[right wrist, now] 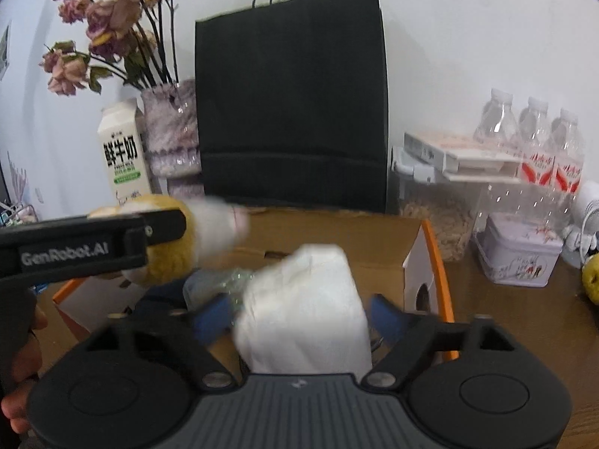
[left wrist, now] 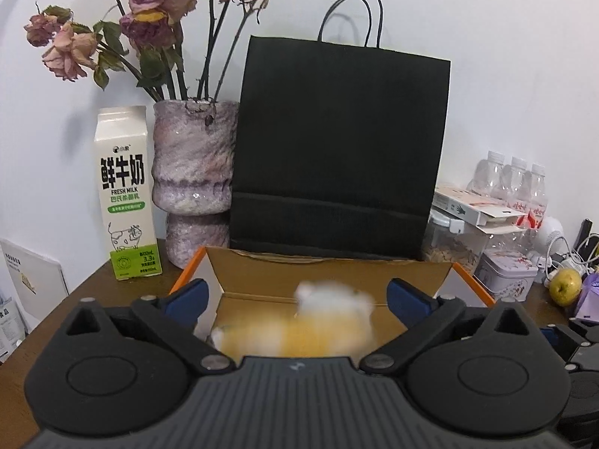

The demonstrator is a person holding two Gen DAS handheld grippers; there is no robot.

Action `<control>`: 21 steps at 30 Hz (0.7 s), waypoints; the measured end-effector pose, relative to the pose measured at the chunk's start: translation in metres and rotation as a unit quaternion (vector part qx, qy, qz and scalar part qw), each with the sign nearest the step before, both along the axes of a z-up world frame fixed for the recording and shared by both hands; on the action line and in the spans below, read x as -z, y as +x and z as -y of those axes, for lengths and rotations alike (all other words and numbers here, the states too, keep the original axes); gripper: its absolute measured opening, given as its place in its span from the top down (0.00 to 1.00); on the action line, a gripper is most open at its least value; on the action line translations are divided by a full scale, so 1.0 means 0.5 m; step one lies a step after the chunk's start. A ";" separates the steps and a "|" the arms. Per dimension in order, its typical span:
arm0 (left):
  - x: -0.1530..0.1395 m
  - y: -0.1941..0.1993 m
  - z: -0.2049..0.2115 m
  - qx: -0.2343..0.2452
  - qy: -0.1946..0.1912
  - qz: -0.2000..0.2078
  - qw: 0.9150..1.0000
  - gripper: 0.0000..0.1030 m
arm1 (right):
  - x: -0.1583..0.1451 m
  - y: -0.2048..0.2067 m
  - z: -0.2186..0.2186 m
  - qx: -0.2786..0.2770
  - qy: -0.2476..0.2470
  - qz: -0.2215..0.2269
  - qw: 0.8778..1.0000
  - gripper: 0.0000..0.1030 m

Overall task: Organize objects
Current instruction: 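Lower the sheep and white cloth into the red box and open both grippers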

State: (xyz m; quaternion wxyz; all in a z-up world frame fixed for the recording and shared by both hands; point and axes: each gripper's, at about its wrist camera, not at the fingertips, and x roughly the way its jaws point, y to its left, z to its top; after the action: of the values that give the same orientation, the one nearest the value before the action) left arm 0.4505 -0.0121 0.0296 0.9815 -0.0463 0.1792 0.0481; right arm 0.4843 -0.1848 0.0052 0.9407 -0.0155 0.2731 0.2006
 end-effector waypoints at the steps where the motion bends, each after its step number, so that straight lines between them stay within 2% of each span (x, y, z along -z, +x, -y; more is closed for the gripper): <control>1: 0.001 0.002 -0.001 -0.002 0.000 -0.004 1.000 0.00 | 0.001 0.001 0.000 0.002 -0.002 -0.001 1.000 0.00; 6: 0.005 0.007 -0.008 -0.008 -0.009 -0.017 1.000 0.00 | -0.004 -0.002 0.002 0.008 -0.003 0.004 1.000 0.00; 15: -0.004 -0.008 -0.010 -0.003 -0.015 -0.010 1.000 0.00 | -0.012 -0.008 0.001 0.014 -0.013 0.008 1.000 0.00; 21: -0.021 -0.034 -0.012 0.001 -0.022 -0.001 1.000 0.00 | -0.038 -0.036 0.010 0.015 -0.005 0.018 1.000 0.00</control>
State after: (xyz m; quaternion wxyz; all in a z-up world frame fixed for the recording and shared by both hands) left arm 0.4336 -0.0062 0.0400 0.9802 -0.0675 0.1810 0.0437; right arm 0.4665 -0.1896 0.0242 0.9482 -0.0196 0.2576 0.1848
